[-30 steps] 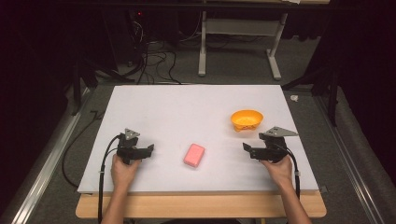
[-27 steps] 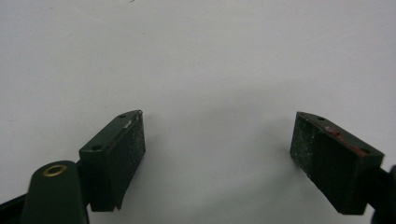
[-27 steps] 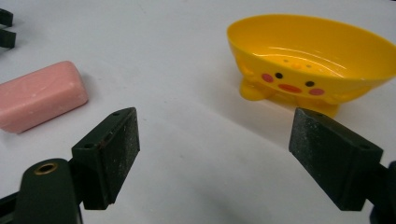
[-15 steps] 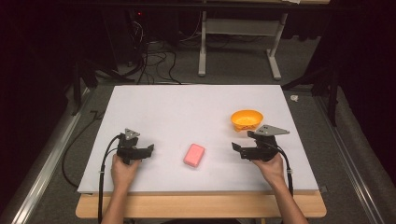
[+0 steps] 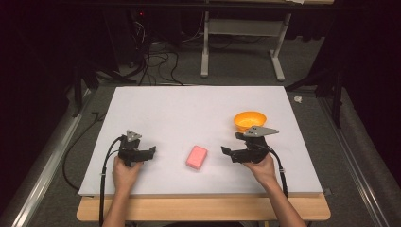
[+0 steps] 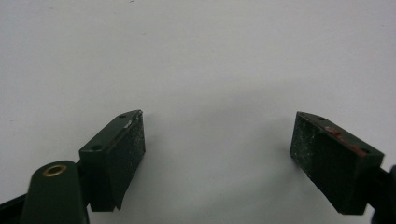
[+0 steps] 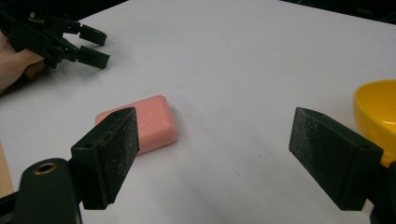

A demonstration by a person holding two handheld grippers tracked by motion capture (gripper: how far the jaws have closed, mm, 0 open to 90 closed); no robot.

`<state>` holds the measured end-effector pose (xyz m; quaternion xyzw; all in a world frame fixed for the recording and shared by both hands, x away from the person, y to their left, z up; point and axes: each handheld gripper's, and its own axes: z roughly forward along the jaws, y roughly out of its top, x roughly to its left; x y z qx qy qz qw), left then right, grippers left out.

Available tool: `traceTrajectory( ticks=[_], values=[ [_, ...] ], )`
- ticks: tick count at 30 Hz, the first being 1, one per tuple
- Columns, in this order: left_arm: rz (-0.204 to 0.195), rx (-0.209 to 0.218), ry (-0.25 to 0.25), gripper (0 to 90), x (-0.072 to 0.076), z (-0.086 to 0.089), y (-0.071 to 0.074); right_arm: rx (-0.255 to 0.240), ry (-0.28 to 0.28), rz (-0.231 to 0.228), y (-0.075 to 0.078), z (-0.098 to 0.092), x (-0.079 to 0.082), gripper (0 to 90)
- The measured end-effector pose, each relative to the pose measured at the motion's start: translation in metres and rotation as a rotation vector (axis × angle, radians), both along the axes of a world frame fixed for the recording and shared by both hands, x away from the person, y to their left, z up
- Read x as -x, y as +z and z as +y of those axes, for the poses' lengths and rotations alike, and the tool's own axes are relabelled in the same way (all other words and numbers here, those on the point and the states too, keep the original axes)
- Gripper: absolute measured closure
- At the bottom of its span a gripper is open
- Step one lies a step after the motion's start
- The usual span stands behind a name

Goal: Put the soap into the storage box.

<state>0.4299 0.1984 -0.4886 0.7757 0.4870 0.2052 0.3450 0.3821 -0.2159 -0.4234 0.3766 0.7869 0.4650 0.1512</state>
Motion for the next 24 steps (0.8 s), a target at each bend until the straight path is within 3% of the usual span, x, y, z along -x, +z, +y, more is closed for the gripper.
traceTrajectory(
  ticks=[7,24],
  values=[
    [0.0,0.0,0.0,18.5,0.0,0.0,0.0,-0.003,0.054,-0.014,0.0,0.017,-0.003,16.0],
    [0.0,0.001,0.0,18.4,0.0,0.0,0.0,0.042,0.168,-0.003,-0.001,0.06,-0.013,14.1]
  ],
)
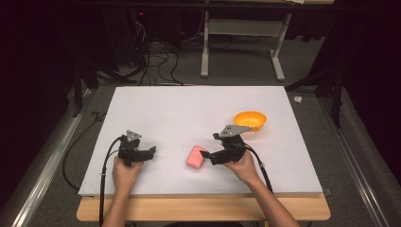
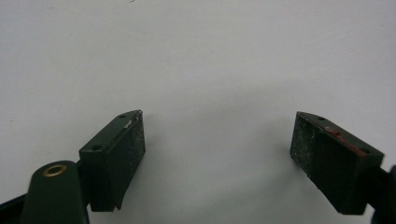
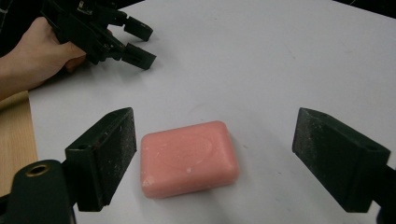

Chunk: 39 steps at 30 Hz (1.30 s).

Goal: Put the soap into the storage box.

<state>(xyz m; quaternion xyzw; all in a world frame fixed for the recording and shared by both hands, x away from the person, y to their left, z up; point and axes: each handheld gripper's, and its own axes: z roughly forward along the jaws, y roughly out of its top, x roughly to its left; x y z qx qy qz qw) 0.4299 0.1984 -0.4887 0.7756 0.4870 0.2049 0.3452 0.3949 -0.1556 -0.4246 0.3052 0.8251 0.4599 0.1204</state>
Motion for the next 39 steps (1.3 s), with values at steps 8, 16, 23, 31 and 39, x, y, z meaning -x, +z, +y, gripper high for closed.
traceTrajectory(
  ticks=[8,16,23,31,39],
  values=[
    [0.0,0.0,0.0,18.4,0.0,0.0,0.0,0.028,0.045,0.003,-0.004,0.019,-0.002,13.6],
    [0.0,0.0,0.0,18.5,0.0,0.0,0.0,0.068,0.073,0.037,-0.02,0.032,-0.008,12.6],
    [0.0,0.0,0.0,18.5,0.0,0.0,0.0,0.094,0.083,0.065,-0.032,0.037,-0.01,12.3],
    [0.0,0.0,0.0,18.5,0.0,0.0,0.0,0.107,0.095,0.063,-0.037,0.042,-0.01,12.3],
    [0.0,0.0,0.001,18.5,0.0,0.0,0.0,0.142,0.094,0.06,-0.042,0.044,-0.012,12.1]
  ],
)
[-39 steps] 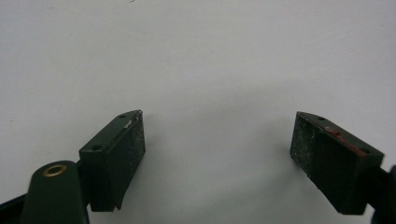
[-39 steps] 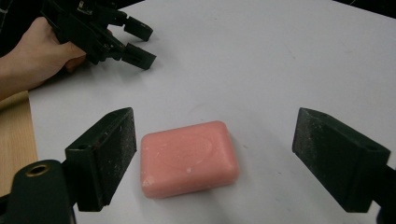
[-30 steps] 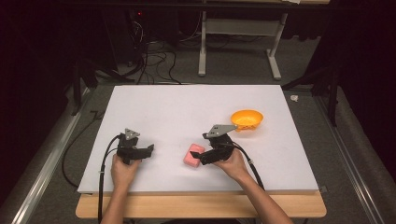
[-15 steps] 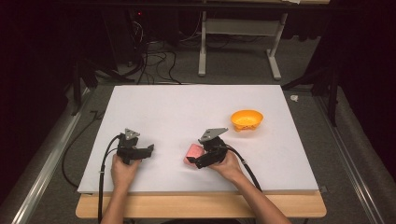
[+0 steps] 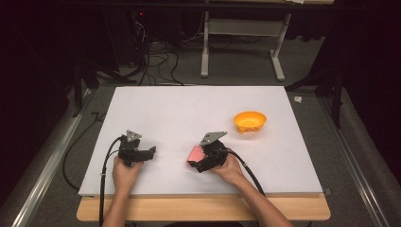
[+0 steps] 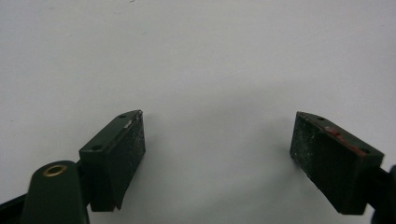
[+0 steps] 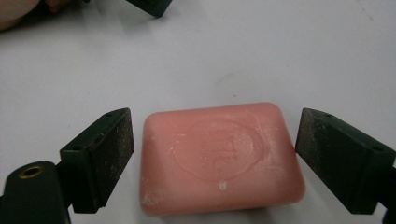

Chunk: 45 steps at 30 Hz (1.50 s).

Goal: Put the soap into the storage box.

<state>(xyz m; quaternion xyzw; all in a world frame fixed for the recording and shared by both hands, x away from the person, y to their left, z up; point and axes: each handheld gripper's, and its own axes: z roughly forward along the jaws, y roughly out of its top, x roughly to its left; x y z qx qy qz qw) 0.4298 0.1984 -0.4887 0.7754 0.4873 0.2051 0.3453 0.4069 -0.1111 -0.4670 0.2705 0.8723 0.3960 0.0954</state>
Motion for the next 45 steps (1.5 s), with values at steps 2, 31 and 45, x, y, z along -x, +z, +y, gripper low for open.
traceTrajectory(
  ticks=[2,31,45],
  values=[
    [0.0,0.0,0.0,18.5,0.0,0.0,0.0,0.004,0.002,0.002,-0.001,0.0,-0.001,12.1],
    [0.0,-0.001,0.0,18.5,0.0,0.0,0.0,0.098,0.012,-0.005,-0.017,0.007,0.0,13.4],
    [0.0,0.0,0.0,18.5,0.0,0.0,0.0,0.087,-0.001,-0.006,-0.014,0.006,0.002,13.6]
  ],
)
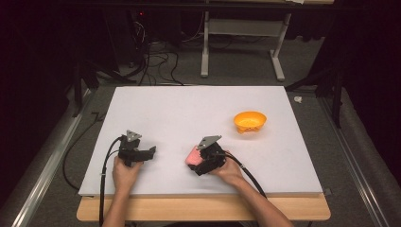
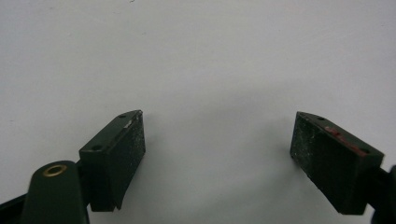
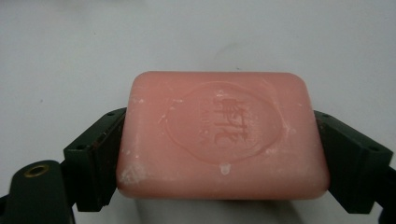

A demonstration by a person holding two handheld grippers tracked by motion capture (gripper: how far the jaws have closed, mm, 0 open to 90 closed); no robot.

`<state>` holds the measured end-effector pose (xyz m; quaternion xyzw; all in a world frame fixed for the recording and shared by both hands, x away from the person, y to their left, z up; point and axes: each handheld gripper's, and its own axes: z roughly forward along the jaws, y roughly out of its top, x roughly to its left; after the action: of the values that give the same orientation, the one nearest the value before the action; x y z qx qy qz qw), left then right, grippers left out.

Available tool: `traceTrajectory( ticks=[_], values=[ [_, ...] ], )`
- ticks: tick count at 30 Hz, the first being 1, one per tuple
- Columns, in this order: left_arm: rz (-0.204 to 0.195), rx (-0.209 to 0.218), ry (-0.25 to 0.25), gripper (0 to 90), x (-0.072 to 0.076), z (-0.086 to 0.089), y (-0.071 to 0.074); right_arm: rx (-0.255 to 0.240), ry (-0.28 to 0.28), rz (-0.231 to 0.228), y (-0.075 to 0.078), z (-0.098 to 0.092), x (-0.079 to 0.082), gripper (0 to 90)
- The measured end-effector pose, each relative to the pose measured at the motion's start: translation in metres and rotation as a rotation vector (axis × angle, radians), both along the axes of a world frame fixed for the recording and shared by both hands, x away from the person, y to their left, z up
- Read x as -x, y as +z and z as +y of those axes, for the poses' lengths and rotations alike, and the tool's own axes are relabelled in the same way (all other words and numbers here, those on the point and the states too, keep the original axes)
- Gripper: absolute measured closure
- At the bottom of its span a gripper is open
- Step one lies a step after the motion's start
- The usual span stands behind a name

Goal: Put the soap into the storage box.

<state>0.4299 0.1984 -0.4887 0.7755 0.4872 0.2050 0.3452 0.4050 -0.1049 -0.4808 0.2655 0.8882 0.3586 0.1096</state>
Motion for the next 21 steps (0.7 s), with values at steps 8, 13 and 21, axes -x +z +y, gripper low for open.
traceTrajectory(
  ticks=[8,13,21],
  values=[
    [0.001,-0.001,0.0,18.5,0.0,0.0,0.0,-0.02,-0.004,-0.005,0.005,-0.003,0.001,13.6],
    [0.001,-0.001,0.0,18.5,0.0,0.0,0.0,-0.031,-0.011,-0.004,0.008,-0.005,0.002,13.6],
    [0.001,0.0,0.0,18.5,0.0,0.0,0.0,-0.051,-0.024,-0.001,0.014,-0.011,0.004,13.6]
  ],
)
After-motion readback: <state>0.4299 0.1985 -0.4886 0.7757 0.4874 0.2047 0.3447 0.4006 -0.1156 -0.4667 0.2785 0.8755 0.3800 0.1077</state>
